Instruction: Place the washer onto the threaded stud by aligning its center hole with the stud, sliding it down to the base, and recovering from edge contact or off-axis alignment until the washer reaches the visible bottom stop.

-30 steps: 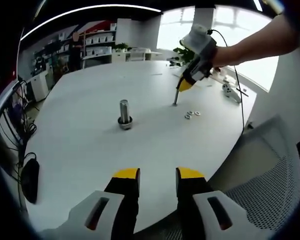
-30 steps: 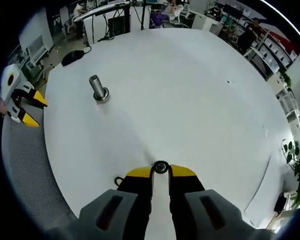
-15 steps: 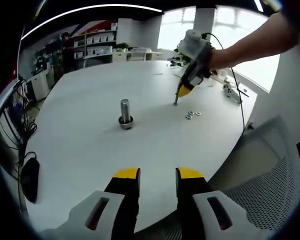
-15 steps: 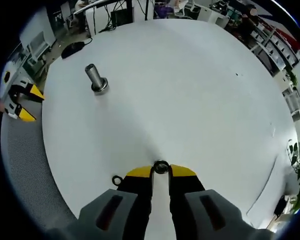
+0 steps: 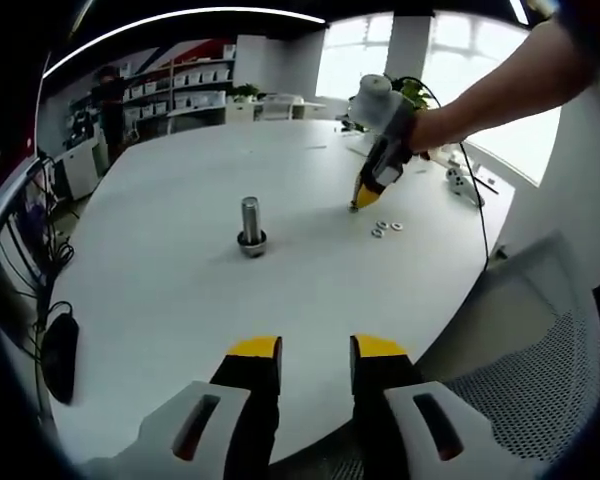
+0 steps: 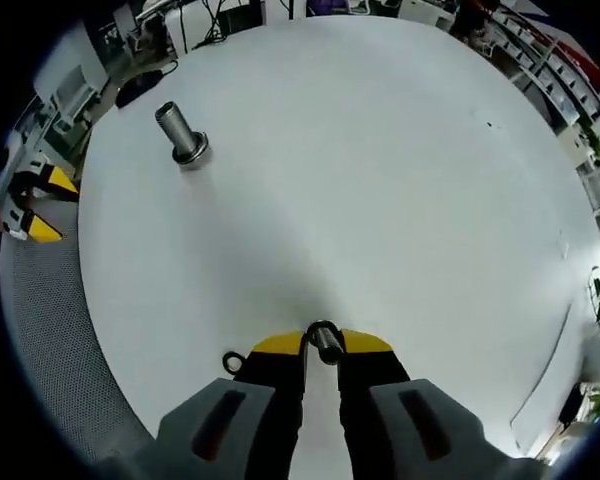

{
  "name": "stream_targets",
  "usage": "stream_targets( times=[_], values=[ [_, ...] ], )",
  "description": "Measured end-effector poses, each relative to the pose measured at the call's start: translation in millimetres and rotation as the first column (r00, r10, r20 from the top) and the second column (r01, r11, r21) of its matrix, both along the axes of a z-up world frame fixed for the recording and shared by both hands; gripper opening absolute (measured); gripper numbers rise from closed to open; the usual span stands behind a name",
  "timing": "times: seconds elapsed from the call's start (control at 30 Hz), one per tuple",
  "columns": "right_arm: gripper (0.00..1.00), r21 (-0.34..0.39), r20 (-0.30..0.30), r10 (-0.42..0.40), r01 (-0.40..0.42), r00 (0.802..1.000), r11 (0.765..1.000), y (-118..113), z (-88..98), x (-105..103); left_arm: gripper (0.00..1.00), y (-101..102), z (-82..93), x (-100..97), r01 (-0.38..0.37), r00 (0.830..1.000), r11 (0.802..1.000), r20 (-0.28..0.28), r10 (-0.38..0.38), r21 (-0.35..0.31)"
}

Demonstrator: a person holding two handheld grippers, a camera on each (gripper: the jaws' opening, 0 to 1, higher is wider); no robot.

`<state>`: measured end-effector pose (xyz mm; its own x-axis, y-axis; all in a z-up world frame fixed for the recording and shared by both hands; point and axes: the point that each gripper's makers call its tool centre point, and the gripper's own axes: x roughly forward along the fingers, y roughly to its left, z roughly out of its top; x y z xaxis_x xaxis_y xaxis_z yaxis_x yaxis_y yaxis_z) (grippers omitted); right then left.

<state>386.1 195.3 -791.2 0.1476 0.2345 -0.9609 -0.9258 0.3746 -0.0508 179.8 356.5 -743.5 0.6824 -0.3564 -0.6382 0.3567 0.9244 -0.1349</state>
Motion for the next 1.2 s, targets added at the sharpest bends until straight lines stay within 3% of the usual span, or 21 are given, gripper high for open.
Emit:
stream_targets(
  times=[0.47, 1.2],
  values=[
    [0.16, 0.013, -0.006, -0.051, 0.051, 0.999, 0.999, -5.8, -2.7, -0.8, 0.25, -0.6, 1.2, -0.3, -0.004, 1.0, 1.0, -0.002, 0.004, -0.011],
    [0.22, 0.014, 0.0, -0.006, 0.006, 1.0, 1.0, -34.0, 6.1, -18.6, 0.24, 2.1, 2.8, 1.2, -0.016, 1.0, 1.0, 0.009, 0.016, -0.003]
  ],
)
